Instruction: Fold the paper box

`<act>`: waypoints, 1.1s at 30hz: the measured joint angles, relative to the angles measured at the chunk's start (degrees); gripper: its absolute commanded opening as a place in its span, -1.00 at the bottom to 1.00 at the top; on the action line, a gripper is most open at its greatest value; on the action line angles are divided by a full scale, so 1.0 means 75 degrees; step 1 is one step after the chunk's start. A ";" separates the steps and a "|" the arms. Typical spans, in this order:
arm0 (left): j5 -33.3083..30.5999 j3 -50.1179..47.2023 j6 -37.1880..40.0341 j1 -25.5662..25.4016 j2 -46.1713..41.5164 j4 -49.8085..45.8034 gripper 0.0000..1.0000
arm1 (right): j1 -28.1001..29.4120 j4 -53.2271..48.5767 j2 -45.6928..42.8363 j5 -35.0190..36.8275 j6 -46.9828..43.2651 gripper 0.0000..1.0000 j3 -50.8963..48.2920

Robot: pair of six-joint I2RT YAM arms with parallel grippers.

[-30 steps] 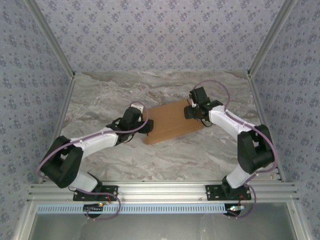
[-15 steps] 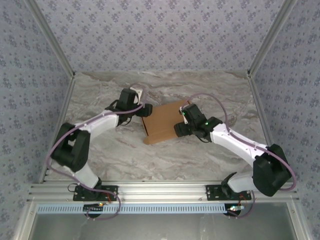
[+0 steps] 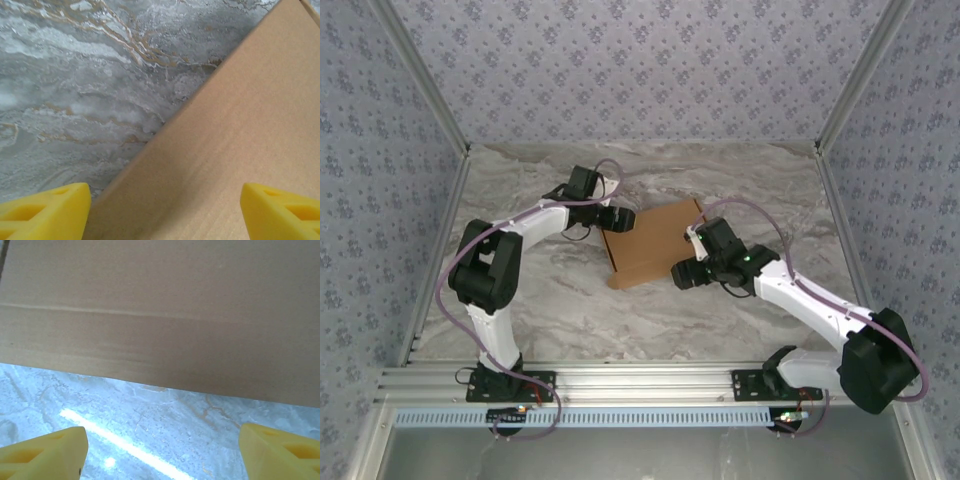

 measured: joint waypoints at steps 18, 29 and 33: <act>0.0726 -0.3005 -0.1035 -0.0437 -0.2244 0.1262 0.50 | -0.1754 0.0463 -0.0545 -0.1577 0.0606 0.59 -0.1072; 0.0315 -0.1306 -0.0918 -0.0393 -0.0886 0.1099 0.49 | -0.2975 0.2445 0.0268 -0.3220 0.1504 0.38 -0.1804; 0.0475 -0.0533 -0.0734 -0.0393 -0.0134 0.0737 0.48 | -0.3104 0.3159 0.0562 -0.3649 0.1839 0.26 -0.2159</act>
